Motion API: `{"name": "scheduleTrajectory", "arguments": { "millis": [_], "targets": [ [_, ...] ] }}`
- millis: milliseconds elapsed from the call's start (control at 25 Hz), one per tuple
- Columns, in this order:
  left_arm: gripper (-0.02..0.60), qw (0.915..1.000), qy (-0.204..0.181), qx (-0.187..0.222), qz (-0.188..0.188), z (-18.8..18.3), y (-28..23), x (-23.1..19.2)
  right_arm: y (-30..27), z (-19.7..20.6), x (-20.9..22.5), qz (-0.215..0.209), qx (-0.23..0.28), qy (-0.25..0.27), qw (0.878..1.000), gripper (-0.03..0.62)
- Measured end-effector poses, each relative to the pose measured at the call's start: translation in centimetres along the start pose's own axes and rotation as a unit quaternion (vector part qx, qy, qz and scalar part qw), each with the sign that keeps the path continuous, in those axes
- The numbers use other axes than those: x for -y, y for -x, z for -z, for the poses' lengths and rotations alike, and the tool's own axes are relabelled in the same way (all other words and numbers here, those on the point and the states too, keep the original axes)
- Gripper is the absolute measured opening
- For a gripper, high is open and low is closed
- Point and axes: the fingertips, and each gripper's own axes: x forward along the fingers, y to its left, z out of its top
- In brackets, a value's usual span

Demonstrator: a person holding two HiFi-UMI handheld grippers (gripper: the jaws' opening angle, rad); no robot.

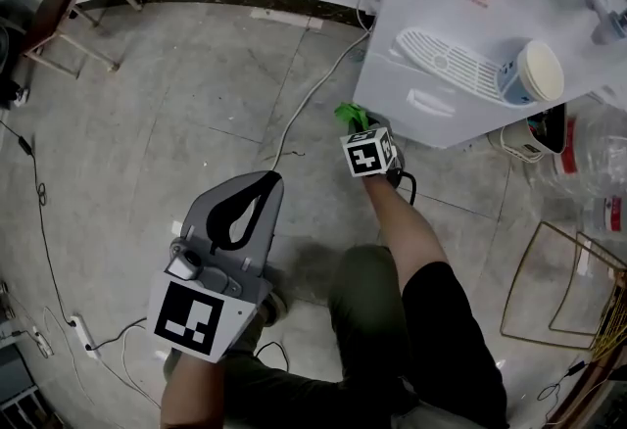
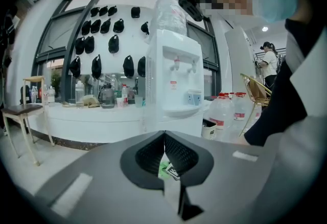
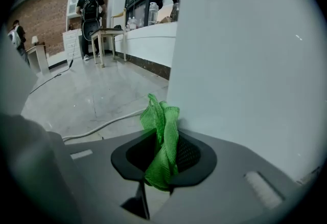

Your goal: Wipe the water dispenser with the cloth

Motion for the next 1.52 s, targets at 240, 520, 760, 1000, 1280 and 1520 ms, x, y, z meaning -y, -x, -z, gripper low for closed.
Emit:
{"name": "scheduleTrajectory", "arguments": {
  "millis": [240, 520, 760, 1000, 1280, 1520],
  "targets": [
    [0.003, 0.9998, -0.009, -0.011, 0.016, 0.3, -1.4, 0.9, 1.3, 3.0, 4.3, 0.022, -0.009, -0.049, 0.999, 0.081],
    [0.003, 0.9983, -0.031, -0.027, 0.043, 0.7, -3.5, 3.6, 5.7, 8.8, 12.8, 0.072, -0.017, -0.118, 0.99, 0.083],
    [0.003, 0.9974, -0.035, -0.027, 0.057, 0.4, -4.9, 5.1, 9.5, 13.8, 19.9, 0.142, -0.026, -0.185, 0.972, 0.083],
    [0.003, 0.9966, -0.037, -0.029, 0.067, 0.5, -5.4, 6.2, 12.8, 17.0, 24.3, 0.199, -0.026, -0.232, 0.952, 0.081],
    [0.003, 0.9973, -0.043, 0.005, 0.06, -1.6, -5.4, 4.8, 15.5, 12.1, 19.2, 0.122, 0.087, -0.183, 0.972, 0.081],
    [0.003, 0.9913, -0.116, 0.052, 0.034, -2.6, -6.1, 2.2, 20.5, 1.3, 10.5, 0.027, 0.224, -0.089, 0.97, 0.081]
  ]
}}
